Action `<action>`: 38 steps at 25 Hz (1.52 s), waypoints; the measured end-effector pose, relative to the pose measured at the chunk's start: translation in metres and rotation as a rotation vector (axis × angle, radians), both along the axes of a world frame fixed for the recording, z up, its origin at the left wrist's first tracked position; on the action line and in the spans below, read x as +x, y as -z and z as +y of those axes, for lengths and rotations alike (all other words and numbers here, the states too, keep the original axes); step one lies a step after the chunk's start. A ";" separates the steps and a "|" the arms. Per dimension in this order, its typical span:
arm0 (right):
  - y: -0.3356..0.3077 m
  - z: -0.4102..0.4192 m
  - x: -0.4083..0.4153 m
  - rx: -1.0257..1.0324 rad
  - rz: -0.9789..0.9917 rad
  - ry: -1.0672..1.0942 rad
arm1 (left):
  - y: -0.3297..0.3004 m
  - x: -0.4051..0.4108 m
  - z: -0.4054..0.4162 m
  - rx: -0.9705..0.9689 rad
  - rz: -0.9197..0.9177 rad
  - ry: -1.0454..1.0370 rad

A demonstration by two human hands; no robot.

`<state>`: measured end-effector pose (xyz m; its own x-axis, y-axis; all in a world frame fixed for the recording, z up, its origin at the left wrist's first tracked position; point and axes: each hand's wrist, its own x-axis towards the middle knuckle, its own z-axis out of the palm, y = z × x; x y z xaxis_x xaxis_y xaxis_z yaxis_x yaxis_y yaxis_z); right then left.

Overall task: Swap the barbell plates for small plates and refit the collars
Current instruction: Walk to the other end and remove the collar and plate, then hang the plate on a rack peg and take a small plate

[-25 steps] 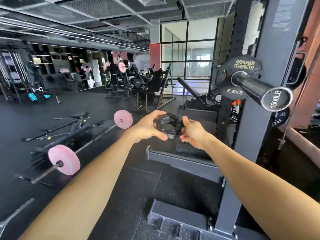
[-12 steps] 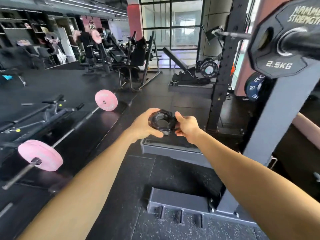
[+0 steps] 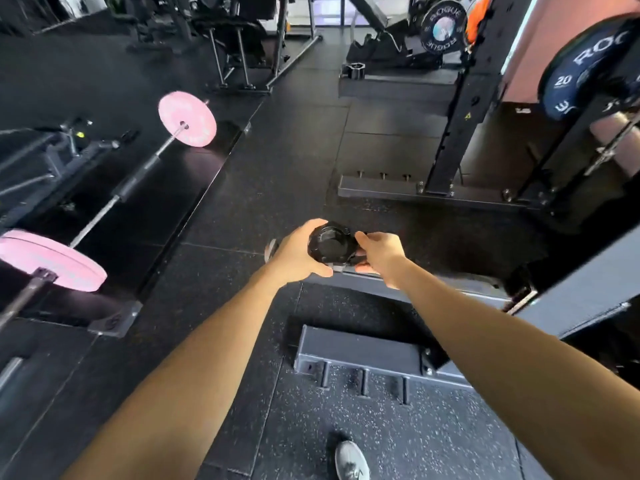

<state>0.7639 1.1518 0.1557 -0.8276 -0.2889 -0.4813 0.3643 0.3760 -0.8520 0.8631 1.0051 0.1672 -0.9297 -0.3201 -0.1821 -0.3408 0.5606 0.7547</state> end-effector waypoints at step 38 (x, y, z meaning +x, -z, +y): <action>-0.090 0.132 0.148 0.505 0.793 -0.374 | -0.083 0.153 0.110 -0.335 0.062 0.000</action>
